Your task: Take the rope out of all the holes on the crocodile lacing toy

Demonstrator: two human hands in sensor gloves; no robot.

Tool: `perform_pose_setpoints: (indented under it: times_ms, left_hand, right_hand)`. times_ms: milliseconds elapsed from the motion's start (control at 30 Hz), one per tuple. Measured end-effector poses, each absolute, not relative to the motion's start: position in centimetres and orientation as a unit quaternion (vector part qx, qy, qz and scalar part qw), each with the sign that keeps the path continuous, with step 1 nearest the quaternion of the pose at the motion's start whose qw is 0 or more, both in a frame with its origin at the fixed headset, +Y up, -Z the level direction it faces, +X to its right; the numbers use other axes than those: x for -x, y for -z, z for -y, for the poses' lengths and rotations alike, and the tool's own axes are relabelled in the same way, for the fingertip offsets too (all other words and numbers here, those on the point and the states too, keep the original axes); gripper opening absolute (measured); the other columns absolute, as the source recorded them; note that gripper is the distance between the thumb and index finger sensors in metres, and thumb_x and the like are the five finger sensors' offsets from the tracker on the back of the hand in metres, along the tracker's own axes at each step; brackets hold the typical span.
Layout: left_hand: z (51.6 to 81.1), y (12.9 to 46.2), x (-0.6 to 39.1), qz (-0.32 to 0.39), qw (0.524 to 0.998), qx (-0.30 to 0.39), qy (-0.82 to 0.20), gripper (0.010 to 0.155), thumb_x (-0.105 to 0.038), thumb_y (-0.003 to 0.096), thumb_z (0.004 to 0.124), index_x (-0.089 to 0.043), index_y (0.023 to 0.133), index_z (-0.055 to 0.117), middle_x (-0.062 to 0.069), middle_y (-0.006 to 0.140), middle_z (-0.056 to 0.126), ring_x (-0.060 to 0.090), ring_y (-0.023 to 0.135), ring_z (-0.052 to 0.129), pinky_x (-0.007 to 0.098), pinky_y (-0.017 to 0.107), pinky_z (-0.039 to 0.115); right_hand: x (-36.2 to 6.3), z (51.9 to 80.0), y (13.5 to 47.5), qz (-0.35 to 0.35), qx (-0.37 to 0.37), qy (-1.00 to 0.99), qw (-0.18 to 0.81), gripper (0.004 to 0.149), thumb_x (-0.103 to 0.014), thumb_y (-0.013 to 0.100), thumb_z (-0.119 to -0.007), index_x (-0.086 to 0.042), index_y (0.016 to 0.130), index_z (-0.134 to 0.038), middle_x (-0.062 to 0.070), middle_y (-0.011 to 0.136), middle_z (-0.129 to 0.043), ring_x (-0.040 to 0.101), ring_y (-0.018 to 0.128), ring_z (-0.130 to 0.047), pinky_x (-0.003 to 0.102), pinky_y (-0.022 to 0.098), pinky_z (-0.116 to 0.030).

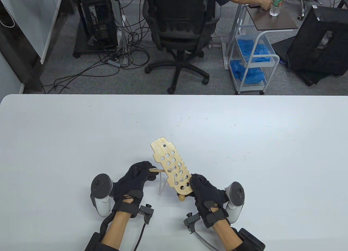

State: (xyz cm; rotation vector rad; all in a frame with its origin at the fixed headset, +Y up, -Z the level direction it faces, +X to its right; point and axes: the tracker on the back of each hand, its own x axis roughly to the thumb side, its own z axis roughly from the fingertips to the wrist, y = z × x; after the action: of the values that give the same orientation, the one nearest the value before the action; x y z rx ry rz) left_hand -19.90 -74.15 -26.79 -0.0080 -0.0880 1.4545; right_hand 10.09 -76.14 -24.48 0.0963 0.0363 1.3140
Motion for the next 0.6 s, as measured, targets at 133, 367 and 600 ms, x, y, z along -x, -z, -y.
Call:
perform_pose_setpoints:
  times_ms: [133, 367, 600]
  left_hand:
    - [74.4, 26.8, 19.9, 0.048, 0.729, 0.019, -0.683, 0.041, -0.037, 0.0499, 0.077, -0.035, 0.091, 0.080, -0.008, 0.078, 0.104, 0.015, 0.069, 0.099, 0.057, 0.066, 0.073]
    - [75.3, 27.1, 19.2, 0.067, 0.668, 0.067, -0.738, 0.042, -0.035, 0.0515, 0.073, -0.034, 0.093, 0.077, -0.007, 0.080, 0.102, 0.016, 0.071, 0.097, 0.058, 0.068, 0.071]
    - [75.3, 27.1, 19.1, 0.065, 0.691, 0.071, -0.717, 0.042, -0.035, 0.0515, 0.074, -0.040, 0.092, 0.080, -0.006, 0.081, 0.101, 0.017, 0.072, 0.096, 0.059, 0.068, 0.069]
  right_hand:
    - [-10.2, 76.1, 24.5, -0.015, -0.046, -0.608, 0.792, 0.047, -0.041, 0.045, -0.078, -0.005, 0.075, -0.080, 0.016, 0.053, -0.102, 0.036, 0.044, -0.102, 0.062, 0.049, -0.074]
    - [-9.6, 75.9, 24.4, -0.029, -0.065, -0.595, 0.801, 0.047, -0.042, 0.045, -0.078, -0.006, 0.075, -0.080, 0.015, 0.054, -0.102, 0.036, 0.045, -0.102, 0.062, 0.049, -0.074]
    - [-9.5, 75.8, 24.3, -0.031, -0.070, -0.591, 0.803, 0.047, -0.042, 0.045, -0.077, -0.006, 0.075, -0.080, 0.015, 0.054, -0.102, 0.036, 0.045, -0.102, 0.062, 0.049, -0.074]
